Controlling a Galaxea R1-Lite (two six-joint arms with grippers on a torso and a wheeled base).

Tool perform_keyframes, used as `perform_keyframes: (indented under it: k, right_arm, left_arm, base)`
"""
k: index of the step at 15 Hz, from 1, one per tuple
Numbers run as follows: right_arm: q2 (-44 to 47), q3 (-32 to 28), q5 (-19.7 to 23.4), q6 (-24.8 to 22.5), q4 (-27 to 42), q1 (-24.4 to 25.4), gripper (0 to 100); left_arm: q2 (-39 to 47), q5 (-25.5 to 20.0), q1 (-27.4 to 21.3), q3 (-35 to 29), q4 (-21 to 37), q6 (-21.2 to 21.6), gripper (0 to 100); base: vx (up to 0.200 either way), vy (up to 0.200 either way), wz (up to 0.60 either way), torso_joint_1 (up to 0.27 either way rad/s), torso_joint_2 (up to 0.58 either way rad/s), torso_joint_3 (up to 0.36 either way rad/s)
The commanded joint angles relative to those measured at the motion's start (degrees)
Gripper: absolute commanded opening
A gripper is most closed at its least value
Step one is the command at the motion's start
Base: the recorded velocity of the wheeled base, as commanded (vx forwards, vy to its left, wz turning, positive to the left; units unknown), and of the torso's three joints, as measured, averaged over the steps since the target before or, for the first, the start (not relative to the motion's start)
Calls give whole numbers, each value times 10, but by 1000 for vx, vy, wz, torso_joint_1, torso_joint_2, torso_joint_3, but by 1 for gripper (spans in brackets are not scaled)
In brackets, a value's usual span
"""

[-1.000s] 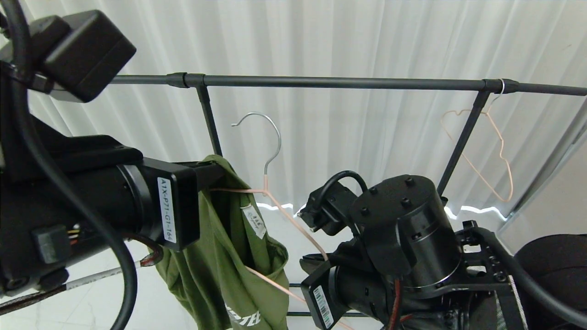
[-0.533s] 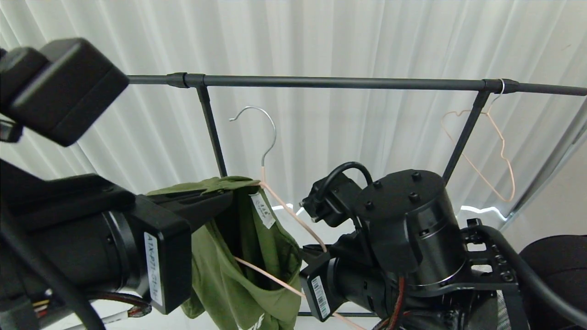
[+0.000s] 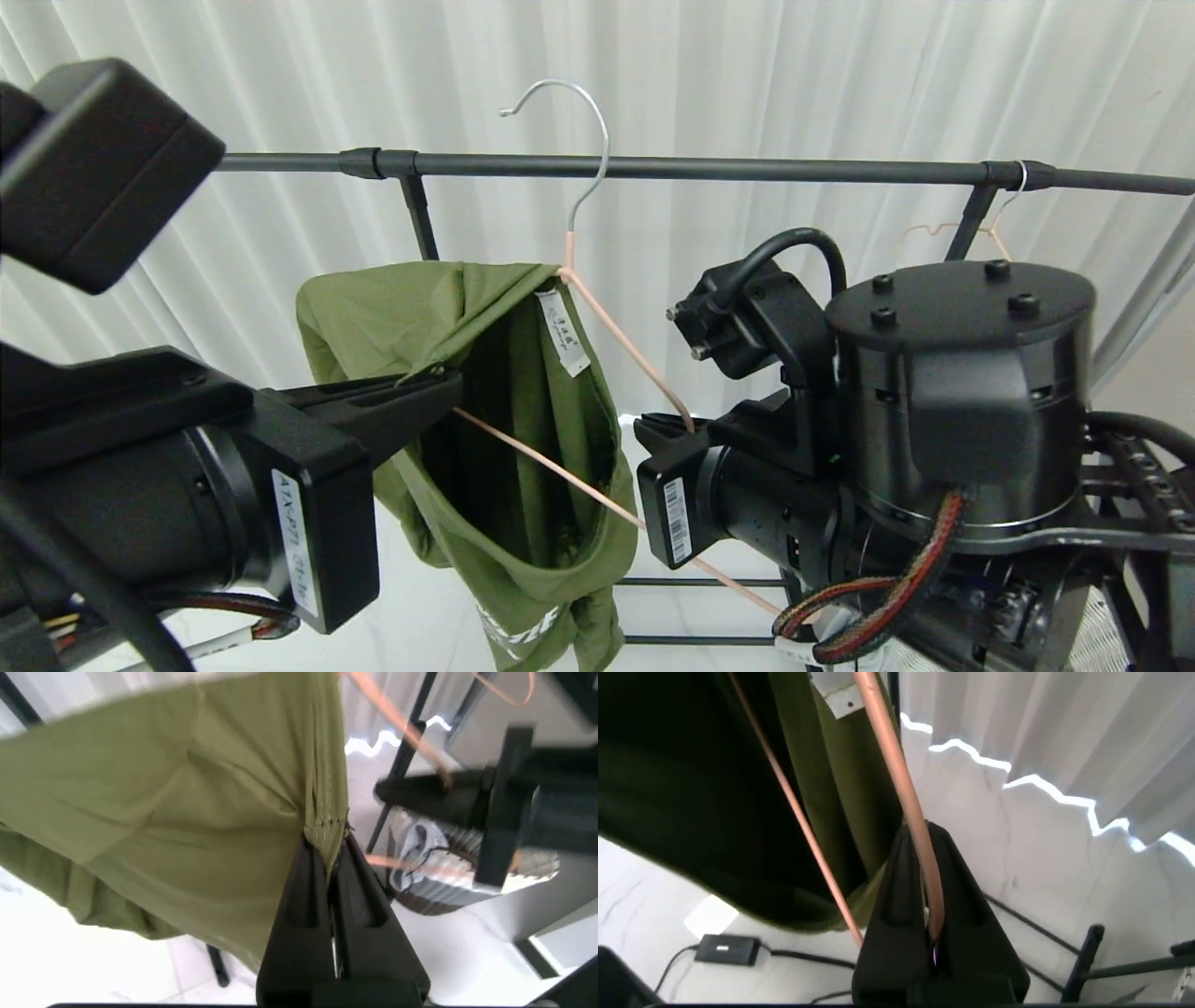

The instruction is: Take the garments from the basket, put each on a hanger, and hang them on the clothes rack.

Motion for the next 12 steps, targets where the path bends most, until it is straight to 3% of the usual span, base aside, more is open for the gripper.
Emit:
perform_keyframes:
  k: [1,5,9,12]
  right_arm:
    - [-6,1,0,-10,-13,-5,0]
    - [-23,4,1,-44,-19,-40,0]
    - [-47,5,9,-79,-19,-87,0]
    - [-54,4,10,-88,-21,-94,0]
  left_arm:
    - [3,0,-1,2,-6,7,0]
    - [3,0,0,11,-14,29,0]
    - [29,0,2,9,-61,72,0]
    - [50,0,2,8,-84,79,0]
  base:
    - [0,0,0,0,0,0]
    - [0,0,0,0,0,0]
    - [0,0,0,0,0,0]
    - [0,0,0,0,0,0]
